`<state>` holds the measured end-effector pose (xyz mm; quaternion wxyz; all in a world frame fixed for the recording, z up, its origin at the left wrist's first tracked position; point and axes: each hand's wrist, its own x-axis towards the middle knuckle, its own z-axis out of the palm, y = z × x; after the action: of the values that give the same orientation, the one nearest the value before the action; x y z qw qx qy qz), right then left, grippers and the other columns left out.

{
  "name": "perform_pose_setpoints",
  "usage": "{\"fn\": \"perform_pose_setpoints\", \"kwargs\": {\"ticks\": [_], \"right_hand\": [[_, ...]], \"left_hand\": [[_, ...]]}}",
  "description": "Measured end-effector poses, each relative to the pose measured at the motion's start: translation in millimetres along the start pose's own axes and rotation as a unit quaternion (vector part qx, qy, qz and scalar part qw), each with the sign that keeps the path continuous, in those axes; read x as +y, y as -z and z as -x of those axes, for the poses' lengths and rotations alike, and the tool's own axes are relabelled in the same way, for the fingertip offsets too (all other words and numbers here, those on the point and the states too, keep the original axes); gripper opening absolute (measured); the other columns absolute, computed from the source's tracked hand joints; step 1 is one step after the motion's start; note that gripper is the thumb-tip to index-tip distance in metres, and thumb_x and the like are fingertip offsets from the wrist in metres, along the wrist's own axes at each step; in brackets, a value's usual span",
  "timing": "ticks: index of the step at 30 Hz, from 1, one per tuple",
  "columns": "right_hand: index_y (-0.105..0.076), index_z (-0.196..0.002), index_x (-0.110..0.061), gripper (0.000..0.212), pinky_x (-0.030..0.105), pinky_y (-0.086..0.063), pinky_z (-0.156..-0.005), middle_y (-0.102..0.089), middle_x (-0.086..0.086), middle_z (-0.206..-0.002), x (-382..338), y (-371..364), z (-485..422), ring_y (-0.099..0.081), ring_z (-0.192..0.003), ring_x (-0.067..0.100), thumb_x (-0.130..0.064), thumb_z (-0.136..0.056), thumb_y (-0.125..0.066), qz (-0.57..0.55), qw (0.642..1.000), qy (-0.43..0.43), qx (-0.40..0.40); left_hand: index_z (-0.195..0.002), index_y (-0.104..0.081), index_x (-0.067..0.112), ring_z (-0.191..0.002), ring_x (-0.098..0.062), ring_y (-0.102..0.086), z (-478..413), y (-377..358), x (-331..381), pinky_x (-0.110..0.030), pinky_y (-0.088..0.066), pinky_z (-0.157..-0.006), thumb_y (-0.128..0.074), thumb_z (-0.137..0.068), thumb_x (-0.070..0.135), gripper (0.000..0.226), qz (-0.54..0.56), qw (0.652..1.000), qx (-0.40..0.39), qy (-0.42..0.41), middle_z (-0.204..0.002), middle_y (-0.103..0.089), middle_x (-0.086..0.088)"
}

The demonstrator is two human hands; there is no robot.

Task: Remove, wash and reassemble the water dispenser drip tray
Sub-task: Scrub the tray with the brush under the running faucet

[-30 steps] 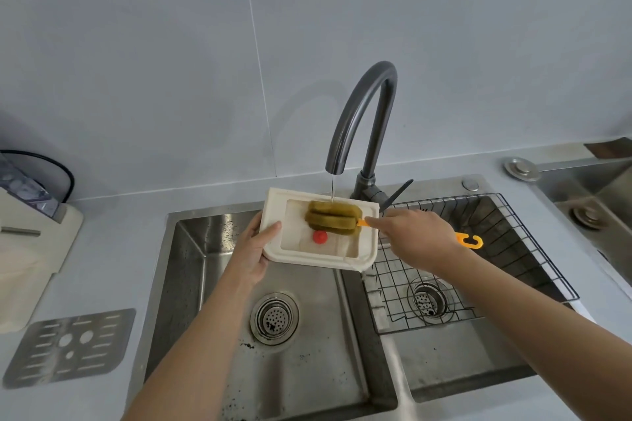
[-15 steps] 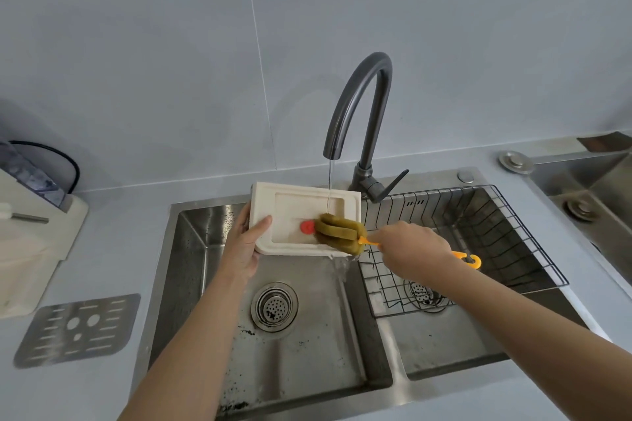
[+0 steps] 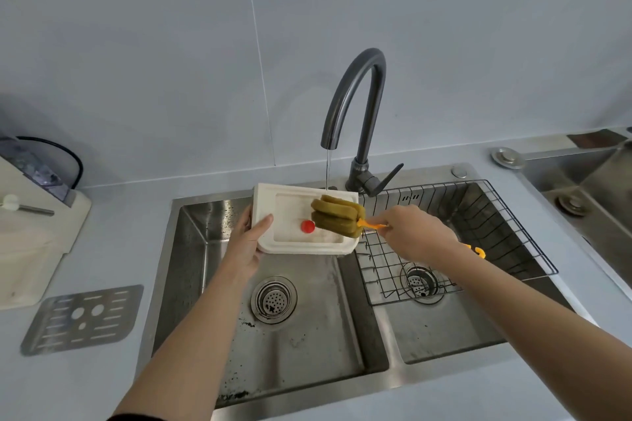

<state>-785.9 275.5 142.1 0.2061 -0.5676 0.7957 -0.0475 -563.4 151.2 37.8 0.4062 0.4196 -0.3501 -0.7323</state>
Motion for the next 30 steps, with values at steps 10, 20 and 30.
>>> {"fn": "perform_pose_setpoints", "kwargs": {"ticks": [10, 20, 30], "right_hand": [[-0.052, -0.126, -0.04, 0.042, 0.027, -0.042, -0.058, -0.063, 0.004, -0.115, 3, -3, 4, -0.051, -0.064, 0.019, -0.019, -0.092, -0.038, -0.095, 0.993, -0.053, 0.048], [-0.054, -0.117, -0.032, 0.033, 0.032, -0.043, -0.062, -0.063, 0.009, -0.097, 2, 3, -7, -0.059, -0.082, 0.031, -0.021, -0.094, -0.033, -0.063, 0.99, -0.052, 0.115], [-0.042, -0.126, -0.036, 0.046, 0.035, -0.043, -0.065, -0.06, 0.008, -0.103, 0, -14, -15, -0.058, -0.092, 0.033, -0.009, -0.089, -0.033, -0.017, 0.997, -0.02, 0.068]], "left_hand": [[-0.112, -0.057, 0.027, -0.089, -0.018, -0.064, -15, -53, -7, -0.027, -0.055, -0.057, -0.056, -0.087, 0.027, 0.025, 0.034, 0.999, -0.025, 0.029, -0.101, -0.067, 0.001], [-0.111, -0.055, 0.029, -0.089, -0.018, -0.063, -25, -105, -15, -0.024, -0.054, -0.051, -0.053, -0.088, 0.032, 0.023, 0.033, 0.995, -0.051, 0.078, -0.101, -0.066, 0.001], [-0.131, -0.048, 0.022, -0.106, -0.026, -0.061, -40, -119, -14, -0.037, -0.052, -0.076, -0.044, -0.093, 0.037, 0.041, 0.076, 0.993, -0.039, 0.086, -0.127, -0.059, -0.01]]}}
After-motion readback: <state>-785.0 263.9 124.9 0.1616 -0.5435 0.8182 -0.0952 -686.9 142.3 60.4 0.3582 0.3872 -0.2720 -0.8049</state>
